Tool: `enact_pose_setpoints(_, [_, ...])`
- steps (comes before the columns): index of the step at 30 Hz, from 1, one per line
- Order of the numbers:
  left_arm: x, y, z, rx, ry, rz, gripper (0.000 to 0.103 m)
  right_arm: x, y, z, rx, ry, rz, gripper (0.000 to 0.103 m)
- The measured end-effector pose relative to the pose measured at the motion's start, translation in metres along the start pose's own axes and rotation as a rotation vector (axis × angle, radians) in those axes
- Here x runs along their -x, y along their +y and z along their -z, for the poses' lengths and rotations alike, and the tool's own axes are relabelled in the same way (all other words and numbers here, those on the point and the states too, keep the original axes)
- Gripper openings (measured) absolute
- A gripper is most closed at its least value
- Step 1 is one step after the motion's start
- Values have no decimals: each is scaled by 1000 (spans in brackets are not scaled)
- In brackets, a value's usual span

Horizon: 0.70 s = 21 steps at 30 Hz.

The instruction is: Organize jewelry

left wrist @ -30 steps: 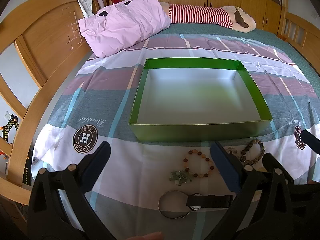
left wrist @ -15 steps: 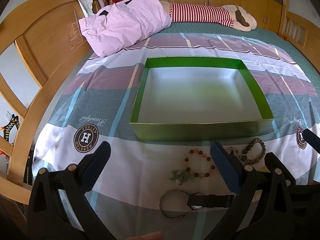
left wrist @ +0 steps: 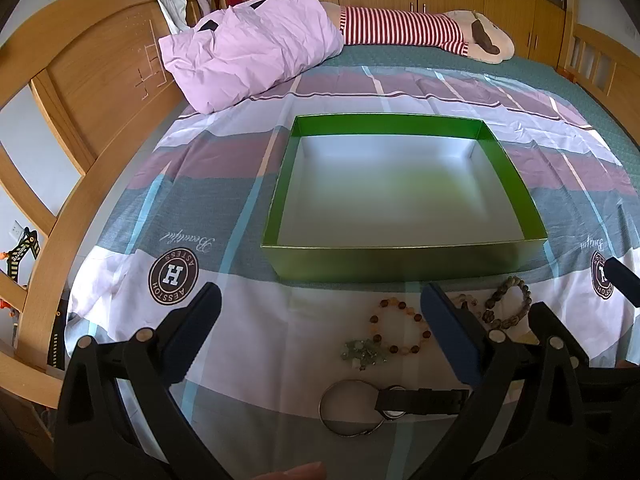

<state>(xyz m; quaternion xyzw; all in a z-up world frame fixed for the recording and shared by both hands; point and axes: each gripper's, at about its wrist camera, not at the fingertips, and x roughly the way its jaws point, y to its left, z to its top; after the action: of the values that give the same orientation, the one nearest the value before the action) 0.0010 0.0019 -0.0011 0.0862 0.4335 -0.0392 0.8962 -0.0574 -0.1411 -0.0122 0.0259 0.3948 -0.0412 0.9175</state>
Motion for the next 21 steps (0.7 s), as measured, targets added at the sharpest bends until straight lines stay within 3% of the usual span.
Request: enact_pose_setpoints(21, [-2, 1, 1, -3, 4, -2, 101, -1, 0, 1, 1, -2, 0, 102])
